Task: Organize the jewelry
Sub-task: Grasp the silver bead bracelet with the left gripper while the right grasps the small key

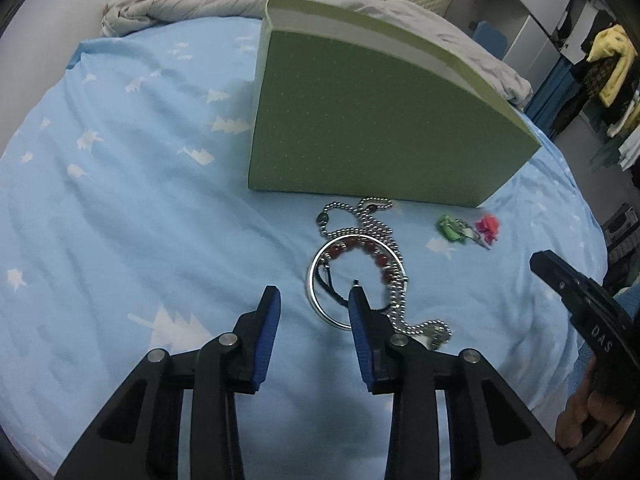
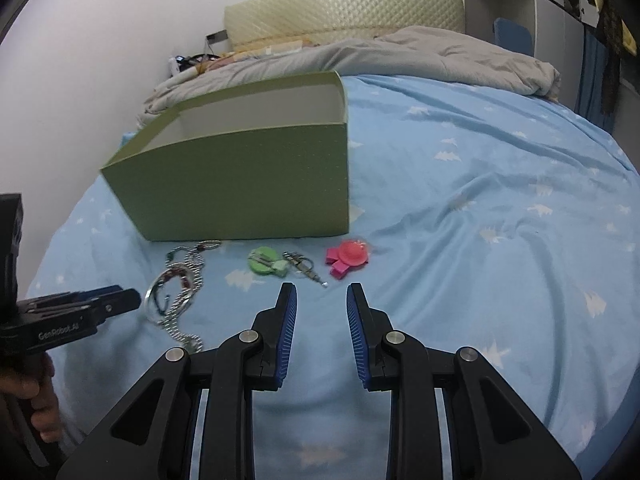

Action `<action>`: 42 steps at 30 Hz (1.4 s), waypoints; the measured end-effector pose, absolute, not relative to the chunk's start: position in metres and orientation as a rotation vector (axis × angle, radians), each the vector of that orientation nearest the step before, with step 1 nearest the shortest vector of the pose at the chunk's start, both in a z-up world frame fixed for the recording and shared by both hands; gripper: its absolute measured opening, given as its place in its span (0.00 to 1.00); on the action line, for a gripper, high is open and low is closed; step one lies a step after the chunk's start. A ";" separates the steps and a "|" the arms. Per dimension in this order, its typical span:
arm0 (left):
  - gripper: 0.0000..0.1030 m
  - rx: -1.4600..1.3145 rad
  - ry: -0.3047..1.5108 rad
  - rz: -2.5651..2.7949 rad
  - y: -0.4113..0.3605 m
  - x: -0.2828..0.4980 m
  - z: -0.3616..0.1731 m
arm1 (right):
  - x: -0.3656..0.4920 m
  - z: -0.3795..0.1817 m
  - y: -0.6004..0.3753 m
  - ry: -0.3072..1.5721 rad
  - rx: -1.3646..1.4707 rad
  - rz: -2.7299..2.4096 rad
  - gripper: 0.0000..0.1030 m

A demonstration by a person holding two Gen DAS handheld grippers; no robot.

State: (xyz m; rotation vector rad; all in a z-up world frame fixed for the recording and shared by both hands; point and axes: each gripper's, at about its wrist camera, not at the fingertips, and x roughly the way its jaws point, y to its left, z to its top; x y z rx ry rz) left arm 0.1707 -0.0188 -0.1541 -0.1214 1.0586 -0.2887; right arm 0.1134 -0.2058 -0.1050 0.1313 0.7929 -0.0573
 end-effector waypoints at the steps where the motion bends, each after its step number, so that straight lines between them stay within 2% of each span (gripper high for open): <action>1: 0.31 -0.120 1.061 -0.288 -0.019 0.173 -0.156 | 0.117 -0.106 -0.208 0.794 0.128 -0.065 0.23; 5: 0.23 -0.111 1.072 -0.299 -0.022 0.179 -0.161 | 0.132 -0.111 -0.209 0.810 0.122 -0.048 0.23; 14: 0.17 -0.077 1.082 -0.301 -0.030 0.191 -0.171 | 0.156 -0.138 -0.200 0.880 0.086 0.016 0.14; 24: 0.07 -0.047 1.084 -0.306 -0.036 0.198 -0.175 | 0.174 -0.147 -0.196 0.893 -0.011 0.088 0.14; 27: 0.03 -0.044 1.083 -0.309 -0.036 0.200 -0.175 | 0.181 -0.148 -0.190 0.916 -0.045 0.119 0.08; 31: 0.02 -0.052 1.079 -0.313 -0.035 0.199 -0.173 | 0.178 -0.144 -0.183 0.930 -0.056 0.132 0.03; 42: 0.02 -0.090 1.011 -0.340 -0.030 0.178 -0.136 | 0.147 -0.124 -0.183 0.908 -0.022 0.106 0.03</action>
